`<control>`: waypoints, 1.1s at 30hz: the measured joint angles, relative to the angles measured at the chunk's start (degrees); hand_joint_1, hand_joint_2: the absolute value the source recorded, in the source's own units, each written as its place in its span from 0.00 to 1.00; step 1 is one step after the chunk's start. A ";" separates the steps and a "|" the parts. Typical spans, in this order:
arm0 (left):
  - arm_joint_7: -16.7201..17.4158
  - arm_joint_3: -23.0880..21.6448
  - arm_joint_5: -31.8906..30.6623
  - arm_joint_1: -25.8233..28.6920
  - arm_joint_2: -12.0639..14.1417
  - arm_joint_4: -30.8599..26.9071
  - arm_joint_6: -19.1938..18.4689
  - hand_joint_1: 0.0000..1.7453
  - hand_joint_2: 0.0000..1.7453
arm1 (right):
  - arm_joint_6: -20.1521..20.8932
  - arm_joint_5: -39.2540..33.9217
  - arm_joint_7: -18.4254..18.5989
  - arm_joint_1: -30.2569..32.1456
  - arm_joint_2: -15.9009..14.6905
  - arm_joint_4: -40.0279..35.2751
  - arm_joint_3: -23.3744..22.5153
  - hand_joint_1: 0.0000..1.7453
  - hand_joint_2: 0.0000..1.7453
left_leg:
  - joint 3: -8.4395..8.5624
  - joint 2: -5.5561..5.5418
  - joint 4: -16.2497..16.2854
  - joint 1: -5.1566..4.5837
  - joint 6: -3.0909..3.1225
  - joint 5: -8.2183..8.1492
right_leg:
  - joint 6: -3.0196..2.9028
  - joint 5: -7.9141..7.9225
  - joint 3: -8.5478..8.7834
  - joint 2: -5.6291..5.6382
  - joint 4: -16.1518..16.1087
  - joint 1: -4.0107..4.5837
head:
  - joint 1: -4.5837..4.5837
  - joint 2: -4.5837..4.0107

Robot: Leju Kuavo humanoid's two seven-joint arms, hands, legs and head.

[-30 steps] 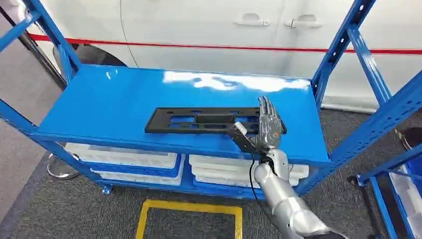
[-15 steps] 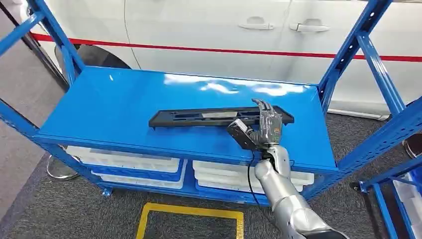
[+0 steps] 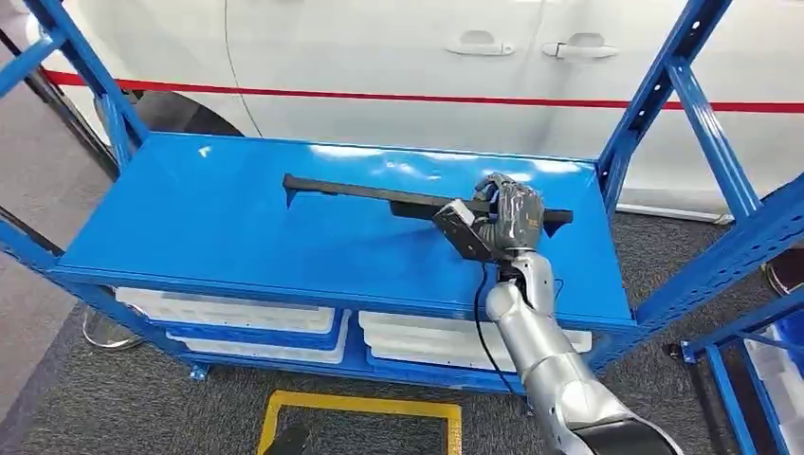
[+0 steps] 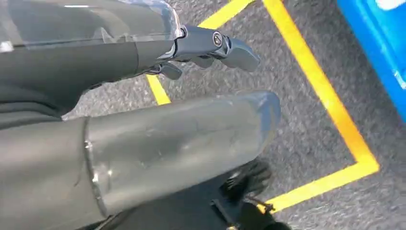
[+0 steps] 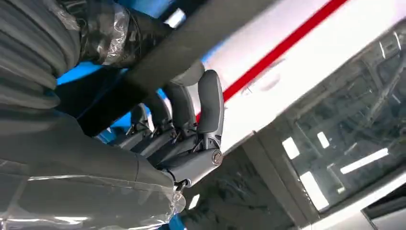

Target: Take the parts from the cabinet and place them on the table.

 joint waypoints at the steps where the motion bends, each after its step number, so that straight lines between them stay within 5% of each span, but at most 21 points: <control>1: -0.02 0.04 0.02 -0.05 0.00 0.00 0.17 0.00 0.00 | 0.00 -0.39 -0.11 0.01 -0.04 -0.02 0.17 1.00 1.00 | -0.12 -0.05 0.34 -0.01 0.24 0.05 | 0.32 0.18 -0.03 -0.05 -0.24 0.00 | 0.04 0.00; 5: 0.00 0.20 0.28 -0.07 -0.13 0.00 1.33 0.00 0.00 | 0.00 -1.73 -0.37 0.04 -0.22 -0.92 0.39 1.00 1.00 | 0.22 -0.12 -0.57 0.19 1.68 0.65 | 1.38 -1.08 -0.61 -0.19 1.07 -0.26 | 0.04 0.00; 8: -0.42 0.53 1.47 -0.24 -0.13 0.00 2.21 0.00 0.00 | 0.00 -1.98 -1.80 0.56 -0.48 -2.06 0.74 1.00 1.00 | 0.21 -0.06 -0.49 -0.07 2.42 0.48 | 1.60 -6.79 -6.42 -0.22 13.02 -0.28 | 0.00 0.00; 10: -1.12 1.07 2.60 -0.15 -0.13 0.00 2.73 0.00 0.00 | 0.00 0.14 -4.38 2.35 -0.61 -5.54 0.74 1.00 1.00 | 0.23 -0.13 -0.32 -0.21 2.66 0.31 | 1.57 -6.50 -8.38 -0.21 16.13 -0.29 | 0.02 0.00; 11: -1.53 1.40 3.21 -0.13 -0.13 0.00 3.19 0.00 0.00 | 0.00 1.26 -5.70 2.93 -0.59 -7.48 0.74 1.00 1.00 | 0.28 -0.21 -0.15 -0.27 2.70 0.16 | 1.41 -4.75 -7.70 -0.22 14.18 -0.29 | 0.02 0.00; 13: -2.73 2.01 4.17 -0.20 -0.35 0.00 4.39 0.00 0.00 | 0.00 5.07 -7.10 4.14 0.26 -13.42 0.78 1.00 1.00 | 0.42 -0.30 0.27 -0.35 2.50 -0.33 | 0.81 0.42 -3.70 -0.21 5.28 -0.21 | 0.00 0.00; 14: -3.26 2.19 4.24 -0.19 -0.48 0.00 4.79 0.00 0.00 | 0.00 5.88 -6.86 4.56 0.64 -16.58 1.25 1.00 1.00 | 0.40 -0.30 0.41 -0.34 2.33 -0.60 | 0.42 1.26 -2.26 -0.20 1.52 -0.03 | 0.02 0.00; 18: -4.00 2.86 4.83 -0.05 -0.66 0.00 4.92 0.00 0.00 | 0.02 6.95 -4.41 5.94 1.31 -26.09 7.18 1.00 1.00 | 0.27 -0.23 0.22 -0.45 1.28 -0.77 | -0.04 0.47 -1.56 -0.06 0.40 0.61 | 0.00 0.00; 20: -4.30 3.10 5.13 -0.08 -0.66 -0.02 4.81 0.00 0.00 | 0.04 7.17 -4.37 6.36 1.81 -29.04 9.00 1.00 1.00 | 0.18 -0.18 1.14 -0.54 0.68 -1.88 | -0.49 0.80 -0.66 -0.16 -0.80 -0.16 | 0.00 0.00; 23: -5.24 3.65 6.10 0.20 -0.66 -0.02 2.76 0.00 0.00 | 0.07 6.95 -5.49 7.16 2.58 -32.14 11.49 1.00 1.00 | -5.11 -0.09 12.45 -0.04 -0.23 -7.46 | -1.08 0.50 -0.18 -0.59 -0.89 -0.23 | -0.04 0.00; 25: -5.84 4.00 6.49 0.84 -0.55 -0.02 2.10 0.00 0.00 | 0.09 7.11 -5.64 7.94 2.95 -33.62 14.19 1.00 1.00 | -7.84 -0.09 17.08 0.30 -0.72 -8.00 | -1.16 0.36 -0.09 -0.50 -0.85 -0.27 | -0.07 0.00; 26: -6.03 4.18 6.56 1.02 -0.46 -0.02 2.03 0.00 1.00 | 0.09 7.43 -5.64 8.31 3.06 -34.25 15.46 1.00 1.00 | -7.53 -0.06 15.81 0.48 -0.89 -6.48 | -1.08 0.26 0.04 -0.39 -0.83 -0.34 | -0.07 0.00; 29: -6.21 4.42 6.73 1.06 -0.35 -0.04 1.81 0.00 1.00 | 0.09 7.63 -5.64 8.68 3.39 -35.80 17.72 1.00 1.00 | -1.39 0.09 1.99 0.95 -1.11 1.22 | -0.43 -0.40 0.53 -0.37 -0.35 -0.51 | -0.04 0.00; 30: -6.03 4.55 6.86 1.00 -0.35 -0.04 1.64 0.00 1.00 | 0.09 7.18 -5.64 8.57 3.39 -36.24 18.18 1.00 1.00 | -0.43 0.02 0.57 0.56 -1.06 0.14 | -0.10 -0.58 0.39 -0.41 -0.18 -0.13 | -0.07 0.00; 33: -6.14 4.94 7.21 1.66 -0.33 -0.04 1.05 0.00 1.00 | 0.09 5.79 -4.83 8.47 3.34 -37.33 20.31 1.00 1.00 | -0.68 -0.13 0.33 0.22 0.06 0.28 | 0.59 -0.29 0.38 -0.43 -0.46 -0.26 | -0.02 0.00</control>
